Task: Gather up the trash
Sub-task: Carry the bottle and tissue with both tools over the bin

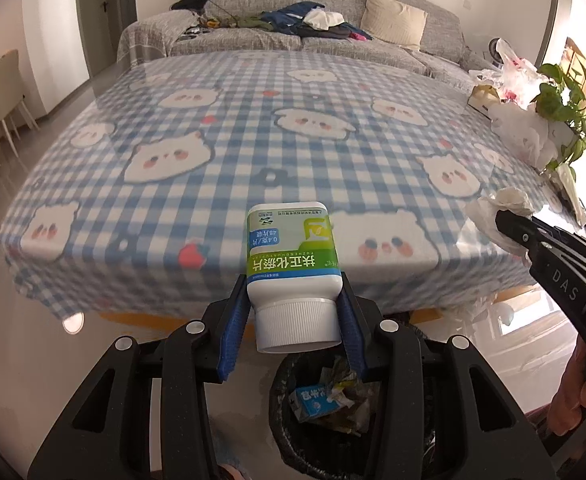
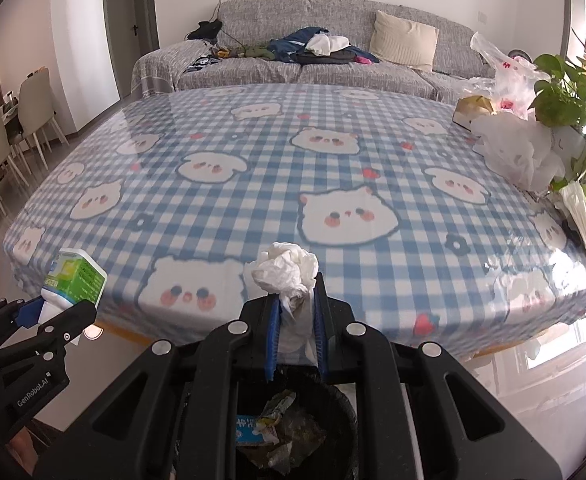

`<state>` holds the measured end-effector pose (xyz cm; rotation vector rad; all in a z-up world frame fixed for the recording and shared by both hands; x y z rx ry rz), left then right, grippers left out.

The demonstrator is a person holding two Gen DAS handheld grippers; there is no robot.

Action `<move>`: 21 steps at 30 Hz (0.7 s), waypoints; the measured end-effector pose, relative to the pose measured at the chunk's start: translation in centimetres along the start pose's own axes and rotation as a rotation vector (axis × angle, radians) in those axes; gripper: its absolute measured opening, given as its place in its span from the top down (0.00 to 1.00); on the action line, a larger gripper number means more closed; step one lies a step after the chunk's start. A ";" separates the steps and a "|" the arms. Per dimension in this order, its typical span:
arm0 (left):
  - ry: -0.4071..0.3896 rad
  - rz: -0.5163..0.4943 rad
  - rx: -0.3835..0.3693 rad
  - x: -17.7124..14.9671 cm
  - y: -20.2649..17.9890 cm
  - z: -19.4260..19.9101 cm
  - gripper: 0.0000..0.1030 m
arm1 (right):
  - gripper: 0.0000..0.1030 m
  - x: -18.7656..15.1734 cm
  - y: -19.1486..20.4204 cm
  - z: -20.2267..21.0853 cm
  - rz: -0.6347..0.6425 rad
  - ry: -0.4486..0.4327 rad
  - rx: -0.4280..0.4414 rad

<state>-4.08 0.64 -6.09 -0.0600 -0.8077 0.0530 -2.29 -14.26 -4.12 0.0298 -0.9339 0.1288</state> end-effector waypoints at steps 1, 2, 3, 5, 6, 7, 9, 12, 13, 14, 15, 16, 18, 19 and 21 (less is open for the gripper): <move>0.005 0.004 0.001 -0.4 0.1 0.1 0.60 | 0.87 -0.3 0.1 0.2 0.001 0.001 0.001; 0.011 0.009 0.001 -1.0 0.3 0.3 0.60 | 0.87 -0.6 0.3 0.4 0.002 0.003 0.006; 0.016 0.009 0.001 -1.4 0.3 0.4 0.60 | 0.87 -1.0 0.4 0.5 0.000 0.007 0.009; 0.017 0.007 0.001 -2.0 0.3 0.6 0.60 | 0.87 -1.7 0.7 0.9 -0.001 0.014 0.012; 0.014 0.008 0.000 -2.3 0.3 0.8 0.60 | 0.87 -1.9 0.8 1.0 -0.002 0.016 0.014; 0.011 0.009 0.000 -2.5 0.4 1.0 0.60 | 0.87 -2.3 0.9 1.2 -0.002 0.019 0.015; 0.010 0.015 0.005 -3.1 0.6 1.1 0.60 | 0.87 -2.9 1.1 1.5 -0.009 0.024 0.020; 0.025 0.028 0.018 -4.1 1.0 0.9 0.60 | 0.87 -4.0 1.5 1.9 -0.014 0.036 0.027; 0.029 0.030 0.023 -4.4 1.1 0.8 0.60 | 0.87 -4.5 1.6 2.0 -0.017 0.040 0.031; 0.038 0.038 0.030 -4.9 1.3 0.8 0.60 | 0.87 -4.8 1.6 2.1 -0.020 0.042 0.034; 0.041 0.044 0.031 -5.1 1.5 0.7 0.60 | 0.87 -5.2 1.7 2.2 -0.022 0.047 0.038; 0.044 0.049 0.034 -5.5 1.6 0.7 0.60 | 0.87 -5.8 1.8 2.3 -0.025 0.053 0.040; 0.047 0.055 0.038 -6.0 1.8 0.7 0.60 | 0.87 -6.5 1.9 2.4 -0.027 0.058 0.047; 0.049 0.059 0.039 -6.3 1.9 0.7 0.60 | 0.87 -7.0 2.0 2.5 -0.021 0.061 0.044; 0.052 0.066 0.047 -6.8 2.1 0.7 0.60 | 0.87 -7.7 2.1 2.4 -0.017 0.063 0.046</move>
Point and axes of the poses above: each gripper's, at about its wrist camera, not at the fingertips, and z roughly against the way its jaws point, y to its left, x to its top, the point moved 2 cm from there along -z, roughly the way its jaws point, and after that the axes turned 9 degrees about -y, right-handed, at the moved point
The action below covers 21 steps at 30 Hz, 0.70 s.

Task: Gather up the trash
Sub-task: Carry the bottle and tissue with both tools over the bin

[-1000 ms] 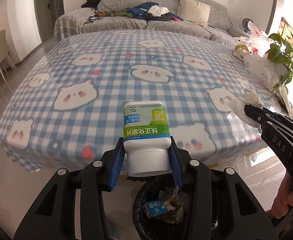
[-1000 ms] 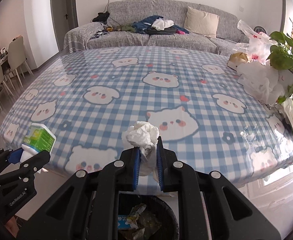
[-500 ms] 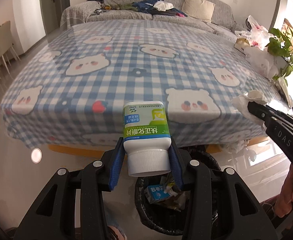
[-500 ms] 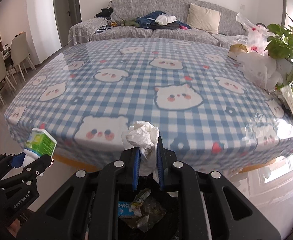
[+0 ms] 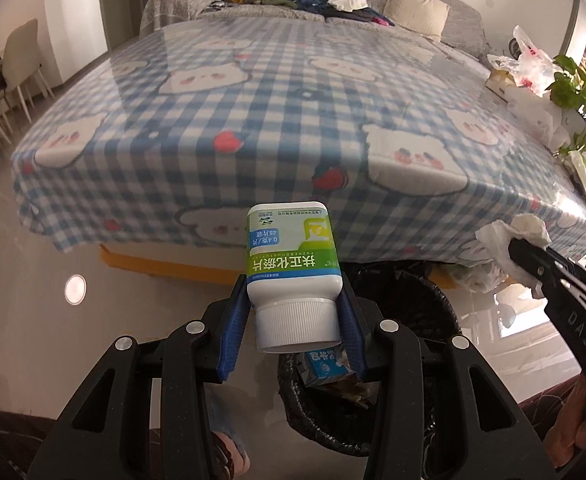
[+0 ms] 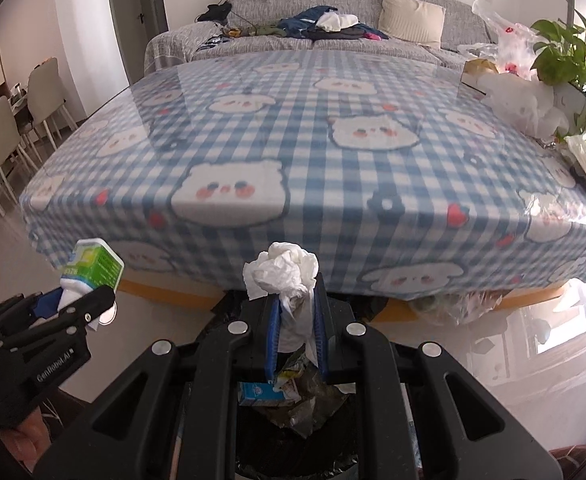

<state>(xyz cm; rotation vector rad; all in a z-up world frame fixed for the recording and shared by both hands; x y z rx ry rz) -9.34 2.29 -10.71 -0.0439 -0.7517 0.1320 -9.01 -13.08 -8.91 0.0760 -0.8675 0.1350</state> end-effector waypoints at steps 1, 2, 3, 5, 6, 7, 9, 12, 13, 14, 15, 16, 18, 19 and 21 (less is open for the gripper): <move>0.001 0.004 0.002 -0.3 0.1 -0.1 0.60 | 0.87 -0.4 0.1 0.0 0.002 0.003 0.002; 0.003 0.007 0.006 -0.6 0.3 -0.2 0.60 | 0.87 -0.9 0.2 -0.2 0.006 0.008 0.002; 0.004 0.009 0.010 -0.9 0.4 -0.2 0.60 | 0.87 -1.4 0.3 -0.3 0.010 0.012 0.000; 0.007 0.011 0.017 -1.4 0.6 -0.4 0.60 | 0.87 -2.4 0.5 -0.8 0.016 0.021 0.001; 0.009 0.013 0.022 -1.7 0.8 -0.5 0.60 | 0.87 -2.8 0.6 -1.0 0.018 0.028 0.000; 0.009 0.015 0.027 -1.8 0.9 -0.6 0.60 | 0.87 -3.3 0.6 -1.3 0.019 0.034 -0.002; 0.016 0.017 0.040 -2.3 1.3 -1.1 0.60 | 0.87 -4.1 0.7 -1.8 0.018 0.046 0.002; 0.020 0.013 0.047 -2.7 1.6 -1.7 0.60 | 0.86 -5.3 0.9 -2.6 0.011 0.072 0.008; 0.021 0.011 0.050 -2.9 1.7 -2.0 0.60 | 0.86 -5.6 0.9 -2.8 -0.001 0.082 0.011; 0.024 0.012 0.047 -3.1 1.7 -2.3 0.60 | 0.86 -5.9 0.9 -2.9 -0.007 0.087 0.013; 0.028 0.011 0.047 -3.3 1.8 -2.5 0.60 | 0.86 -6.0 1.0 -2.9 -0.007 0.087 0.012; 0.033 0.006 0.046 -3.5 1.8 -2.8 0.60 | 0.86 -6.2 1.1 -3.0 -0.004 0.086 0.006; 0.037 -0.003 0.046 -3.9 1.6 -3.2 0.60 | 0.86 -6.5 1.2 -3.3 0.000 0.090 0.002; 0.039 -0.006 0.044 -4.0 1.6 -3.4 0.60 | 0.86 -6.6 1.3 -3.5 0.005 0.094 0.001; 0.044 -0.012 0.039 -4.3 1.5 -3.7 0.60 | 0.86 -6.9 1.3 -3.8 0.007 0.098 -0.004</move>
Point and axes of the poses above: each gripper's, at about its wrist camera, not at the fingertips, and z roughly against the way its jaws point, y to its left, x to its top, the point moved 2 cm from there along -z, roughly the way its jaws point, and after that the axes turned 9 degrees about -y, right-handed, at the moved point
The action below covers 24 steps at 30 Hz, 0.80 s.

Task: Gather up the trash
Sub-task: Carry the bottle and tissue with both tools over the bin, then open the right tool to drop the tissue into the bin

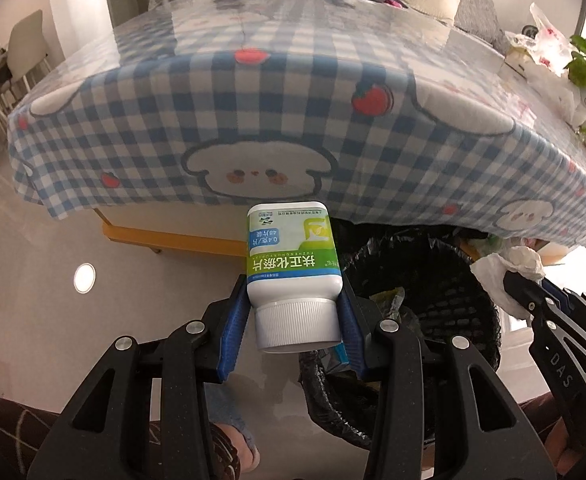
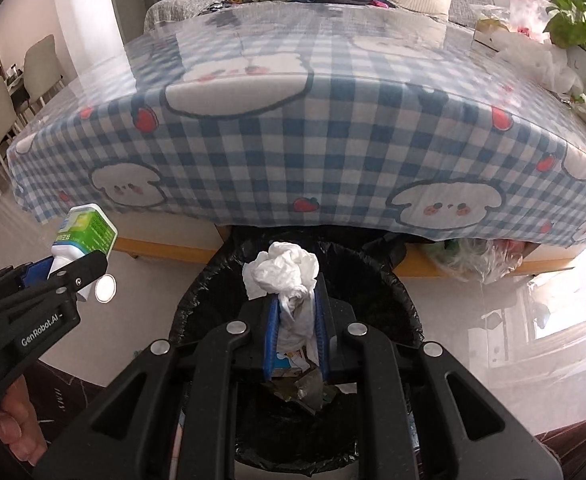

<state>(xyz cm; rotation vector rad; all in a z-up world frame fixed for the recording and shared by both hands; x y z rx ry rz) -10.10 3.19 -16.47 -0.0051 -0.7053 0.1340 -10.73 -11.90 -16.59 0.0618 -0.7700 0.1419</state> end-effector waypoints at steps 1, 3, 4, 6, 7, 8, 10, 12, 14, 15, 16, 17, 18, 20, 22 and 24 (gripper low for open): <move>0.000 -0.003 0.002 -0.1 0.0 0.0 0.60 | 0.85 -0.1 0.1 -0.1 -0.001 0.003 0.001; 0.008 -0.006 0.004 -0.4 0.2 -0.4 0.60 | 0.83 -0.2 0.2 -0.5 0.002 0.012 0.001; 0.010 -0.007 0.005 -0.5 0.2 -0.5 0.60 | 0.83 -0.3 0.3 -0.6 0.003 0.013 0.003; 0.011 -0.008 0.007 -0.6 0.2 -0.5 0.60 | 0.80 -0.3 0.4 -0.6 0.000 0.012 0.003; 0.012 -0.009 0.008 -0.6 0.1 -0.5 0.60 | 0.80 -0.3 0.5 -0.7 0.001 0.012 0.002; 0.013 -0.011 0.010 -0.7 0.1 -0.5 0.60 | 0.75 -0.3 0.5 -0.7 0.003 0.012 0.003; 0.014 -0.011 0.010 -0.7 0.1 -0.6 0.60 | 0.71 -0.4 0.7 -0.7 0.012 0.008 -0.006; 0.016 -0.015 0.011 -0.7 0.0 -0.7 0.60 | 0.61 -0.4 0.8 -0.6 0.019 0.005 -0.010; 0.019 -0.015 0.011 -0.7 -0.1 -0.8 0.60 | 0.59 -0.4 0.8 -0.6 0.021 0.000 -0.012; 0.021 -0.016 0.012 -0.7 -0.1 -0.8 0.60 | 0.56 -0.3 0.8 -0.6 0.021 -0.001 -0.013; 0.022 -0.016 0.013 -0.7 -0.1 -0.8 0.60 | 0.53 -0.3 0.8 -0.5 0.020 -0.001 -0.014; 0.023 -0.016 0.014 -0.8 -0.1 -0.9 0.60 | 0.50 -0.3 0.7 -0.5 0.018 -0.002 -0.013; 0.024 -0.016 0.016 -0.8 -0.2 -0.9 0.60 | 0.48 -0.3 0.6 -0.5 0.016 -0.003 -0.015; 0.024 -0.014 0.016 -0.7 -0.3 -0.8 0.60 | 0.46 -0.3 0.3 -0.4 0.014 -0.005 -0.015; 0.025 -0.012 0.016 -0.7 -0.5 -0.8 0.60 | 0.40 -0.3 0.0 -0.4 0.012 -0.007 -0.018; 0.028 -0.015 0.015 -0.7 -0.9 -0.8 0.60 | 0.36 -0.4 -0.4 -0.3 0.011 -0.007 -0.022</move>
Point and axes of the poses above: each gripper's, at about its wrist camera, not at the fingertips, and z roughly against the way its jaws point, y to its left, x to its top, the point moved 2 cm from there along -z, roughly the way its jaws point, and after that the axes turned 9 degrees about -y, right-handed, at the moved point
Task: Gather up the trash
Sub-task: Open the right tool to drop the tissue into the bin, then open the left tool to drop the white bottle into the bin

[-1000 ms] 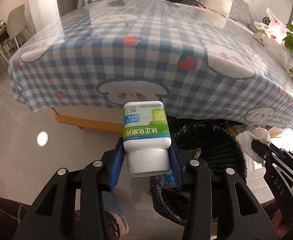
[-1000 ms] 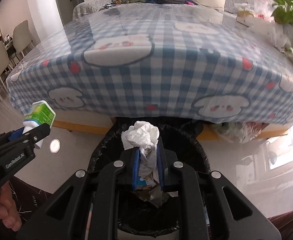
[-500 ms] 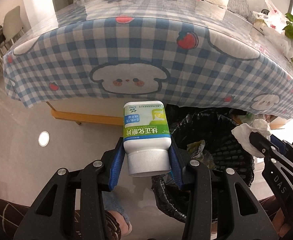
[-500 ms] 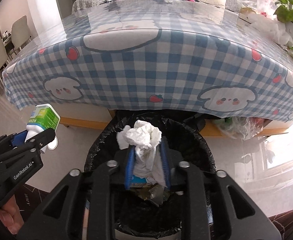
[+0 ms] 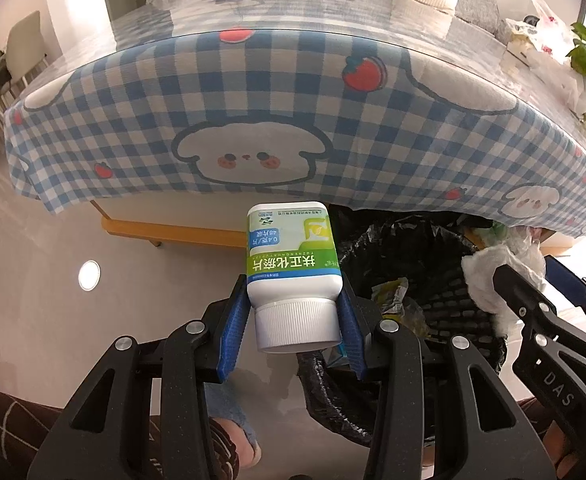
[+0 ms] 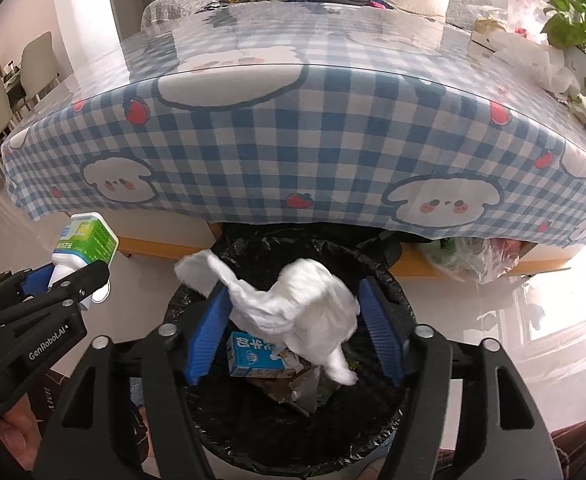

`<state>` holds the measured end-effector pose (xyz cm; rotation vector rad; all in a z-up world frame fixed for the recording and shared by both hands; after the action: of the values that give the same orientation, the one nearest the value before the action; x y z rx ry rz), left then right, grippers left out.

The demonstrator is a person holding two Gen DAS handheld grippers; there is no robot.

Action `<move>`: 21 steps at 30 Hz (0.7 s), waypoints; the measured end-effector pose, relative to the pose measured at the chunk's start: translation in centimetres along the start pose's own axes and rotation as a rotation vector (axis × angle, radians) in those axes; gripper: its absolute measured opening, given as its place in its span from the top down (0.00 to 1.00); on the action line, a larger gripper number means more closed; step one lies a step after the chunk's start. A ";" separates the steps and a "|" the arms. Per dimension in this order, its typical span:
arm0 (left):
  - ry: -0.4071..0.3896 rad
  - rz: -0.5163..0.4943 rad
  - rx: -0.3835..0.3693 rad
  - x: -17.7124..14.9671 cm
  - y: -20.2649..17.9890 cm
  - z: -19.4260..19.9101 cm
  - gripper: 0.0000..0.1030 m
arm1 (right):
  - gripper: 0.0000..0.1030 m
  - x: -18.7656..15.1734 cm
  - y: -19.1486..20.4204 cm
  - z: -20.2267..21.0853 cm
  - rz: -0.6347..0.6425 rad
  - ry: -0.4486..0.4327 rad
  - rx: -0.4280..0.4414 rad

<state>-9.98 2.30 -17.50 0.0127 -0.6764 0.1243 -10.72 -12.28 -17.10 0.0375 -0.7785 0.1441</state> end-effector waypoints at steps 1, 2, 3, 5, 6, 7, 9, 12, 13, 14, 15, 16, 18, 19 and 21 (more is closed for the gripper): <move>0.003 0.000 0.000 0.0 -0.2 0.0 0.60 | 0.34 -0.1 -0.3 0.0 0.002 0.001 -0.009; 0.004 0.000 -0.001 0.0 -0.4 -0.1 0.60 | 0.29 -0.2 -0.5 -0.1 0.000 0.002 -0.012; 0.006 -0.002 -0.003 0.0 -0.7 -0.1 0.60 | 0.27 -0.2 -0.8 -0.1 -0.003 0.003 -0.015; 0.008 -0.007 -0.003 0.0 -1.2 -0.2 0.60 | 0.23 -0.3 -1.4 -0.1 -0.010 0.004 -0.027; 0.011 -0.011 -0.005 0.0 -1.5 -0.3 0.60 | 0.19 -0.3 -1.7 -0.1 -0.014 0.003 -0.034; 0.013 -0.014 -0.006 0.0 -1.7 -0.4 0.60 | 0.19 -0.3 -2.1 0.0 -0.020 0.002 -0.037; 0.019 -0.022 -0.008 0.0 -2.3 -0.6 0.60 | 0.17 -0.3 -2.7 0.0 -0.026 0.003 -0.045; 0.024 -0.031 -0.014 -0.1 -3.2 -0.8 0.60 | 0.11 -0.2 -4.1 0.4 -0.046 -0.003 -0.056; 0.026 -0.033 -0.015 -0.1 -3.4 -0.9 0.60 | 0.10 -0.1 -4.6 0.6 -0.051 -0.008 -0.063; 0.031 -0.036 -0.019 -0.1 -3.8 -1.0 0.60 | 0.09 0.0 -5.0 0.7 -0.054 -0.011 -0.069; 0.034 -0.037 -0.022 -0.1 -4.2 -1.1 0.60 | 0.08 0.1 -5.5 0.9 -0.061 -0.016 -0.076; 0.035 -0.040 -0.024 -0.1 -4.6 -1.0 0.60 | 0.08 0.3 -6.3 1.1 -0.072 -0.019 -0.085; 0.040 -0.043 -0.035 -0.1 -5.6 -1.1 0.60 | 0.08 0.4 -7.4 1.2 -0.082 -0.019 -0.094; 0.041 -0.045 -0.040 -0.1 -6.0 -1.1 0.60 | 0.08 0.4 -8.1 1.2 -0.086 -0.018 -0.102; 0.043 -0.054 -0.051 -0.1 -7.2 -1.1 0.60 | 0.08 0.4 -9.2 1.3 -0.092 -0.017 -0.115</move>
<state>-8.46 -4.84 -18.22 -0.0204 -0.6358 0.0555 -10.02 -21.45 -15.65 -0.0342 -0.7992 0.0118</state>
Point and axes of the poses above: each gripper's, at about its wrist camera, not at the fingertips, and z roughly against the way its jaws point, y to its left, x to its top, the point moved 2 cm from there along -z, roughly the way its jaws point, and after that the axes turned 9 degrees about -y, right-handed, at the moved point
